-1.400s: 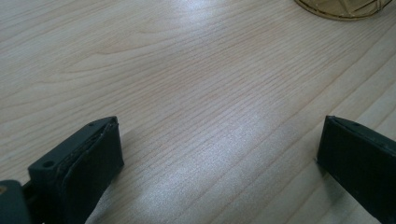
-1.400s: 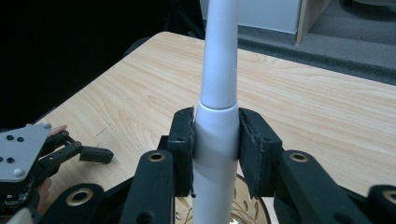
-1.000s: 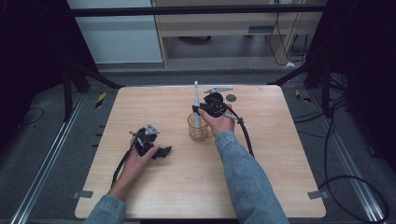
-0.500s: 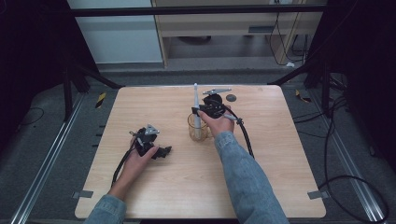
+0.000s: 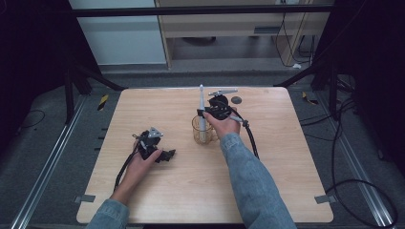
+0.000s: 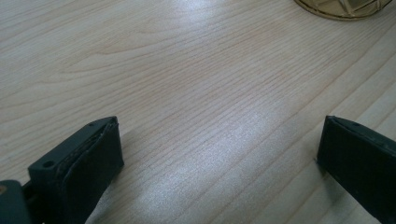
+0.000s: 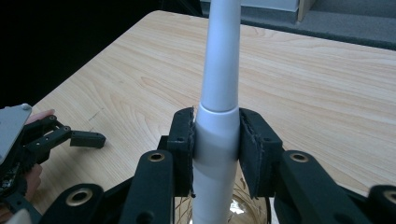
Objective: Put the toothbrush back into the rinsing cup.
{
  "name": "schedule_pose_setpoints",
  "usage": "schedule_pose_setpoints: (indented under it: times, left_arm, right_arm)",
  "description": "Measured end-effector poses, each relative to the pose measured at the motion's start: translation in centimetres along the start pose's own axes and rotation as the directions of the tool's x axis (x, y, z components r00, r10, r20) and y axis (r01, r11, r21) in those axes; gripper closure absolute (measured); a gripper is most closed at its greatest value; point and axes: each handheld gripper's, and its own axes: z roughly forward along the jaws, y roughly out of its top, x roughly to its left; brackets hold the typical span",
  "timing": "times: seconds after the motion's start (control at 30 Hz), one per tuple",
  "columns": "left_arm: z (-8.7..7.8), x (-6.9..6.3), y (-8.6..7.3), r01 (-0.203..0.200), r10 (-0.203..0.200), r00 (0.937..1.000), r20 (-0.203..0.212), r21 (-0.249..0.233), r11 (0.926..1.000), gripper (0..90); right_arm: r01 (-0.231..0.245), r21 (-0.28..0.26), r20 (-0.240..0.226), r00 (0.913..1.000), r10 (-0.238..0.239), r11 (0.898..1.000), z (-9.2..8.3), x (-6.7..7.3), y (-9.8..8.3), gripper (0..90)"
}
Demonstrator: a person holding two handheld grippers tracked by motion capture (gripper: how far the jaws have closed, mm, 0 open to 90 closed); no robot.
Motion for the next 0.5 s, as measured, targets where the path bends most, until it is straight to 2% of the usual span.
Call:
schedule_pose_setpoints:
  times: [0.5]
  left_arm:
    - [0.0, 0.0, 0.0, 0.0, 0.0, 1.0, 0.0, 0.0, 1.0, 0.0]
  right_arm:
    - [-0.02, 0.01, -0.003, 0.9998, 0.02, 1.0, 0.19, -0.26, 0.19, 67.3]
